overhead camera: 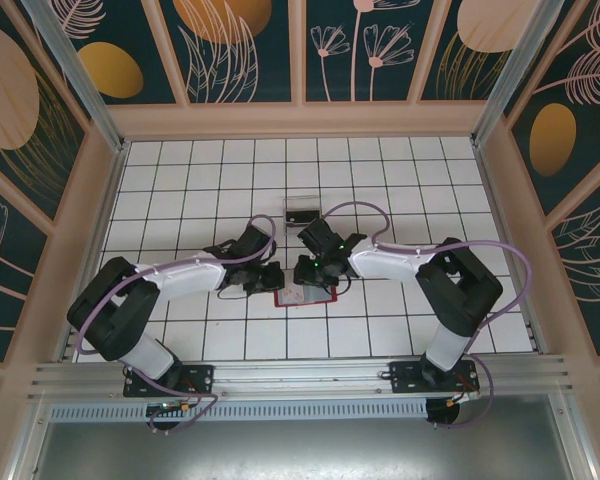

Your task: Take the credit cards out of the card holder

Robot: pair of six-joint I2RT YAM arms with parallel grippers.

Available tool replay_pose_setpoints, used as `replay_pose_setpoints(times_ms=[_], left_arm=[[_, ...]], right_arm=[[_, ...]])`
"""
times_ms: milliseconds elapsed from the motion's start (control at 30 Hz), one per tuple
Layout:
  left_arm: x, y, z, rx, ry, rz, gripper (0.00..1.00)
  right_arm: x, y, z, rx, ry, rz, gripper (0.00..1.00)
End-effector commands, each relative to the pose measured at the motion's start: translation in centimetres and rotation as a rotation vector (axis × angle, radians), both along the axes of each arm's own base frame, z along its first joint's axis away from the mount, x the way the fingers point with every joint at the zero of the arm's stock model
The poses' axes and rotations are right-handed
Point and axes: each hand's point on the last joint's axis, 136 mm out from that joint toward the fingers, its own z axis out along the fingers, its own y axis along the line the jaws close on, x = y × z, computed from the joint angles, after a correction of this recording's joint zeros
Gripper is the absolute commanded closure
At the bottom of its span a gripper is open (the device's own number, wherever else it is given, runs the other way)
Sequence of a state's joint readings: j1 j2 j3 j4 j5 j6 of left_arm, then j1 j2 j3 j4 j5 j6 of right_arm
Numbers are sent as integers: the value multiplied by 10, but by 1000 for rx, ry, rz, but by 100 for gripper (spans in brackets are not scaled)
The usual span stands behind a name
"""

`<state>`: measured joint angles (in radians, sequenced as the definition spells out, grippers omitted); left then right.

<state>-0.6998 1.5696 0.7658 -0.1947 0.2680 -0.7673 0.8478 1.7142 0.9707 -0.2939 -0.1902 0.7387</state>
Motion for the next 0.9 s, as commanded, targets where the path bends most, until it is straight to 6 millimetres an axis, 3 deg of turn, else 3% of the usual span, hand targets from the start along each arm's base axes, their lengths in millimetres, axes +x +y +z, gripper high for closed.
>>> replay_pose_setpoints(times_ms=[0, 333, 600, 867], left_arm=[[4, 0, 1, 29, -10, -8, 86], [6, 1, 4, 48, -17, -28, 86], [3, 5, -5, 75, 2, -31, 89], [2, 12, -14, 128, 12, -38, 91]], right_arm=[[-7, -13, -15, -49, 14, -22, 72], [-24, 3, -10, 14, 45, -25, 71], [-9, 8, 9, -5, -20, -32, 71], [-9, 26, 8, 82, 14, -12, 71]])
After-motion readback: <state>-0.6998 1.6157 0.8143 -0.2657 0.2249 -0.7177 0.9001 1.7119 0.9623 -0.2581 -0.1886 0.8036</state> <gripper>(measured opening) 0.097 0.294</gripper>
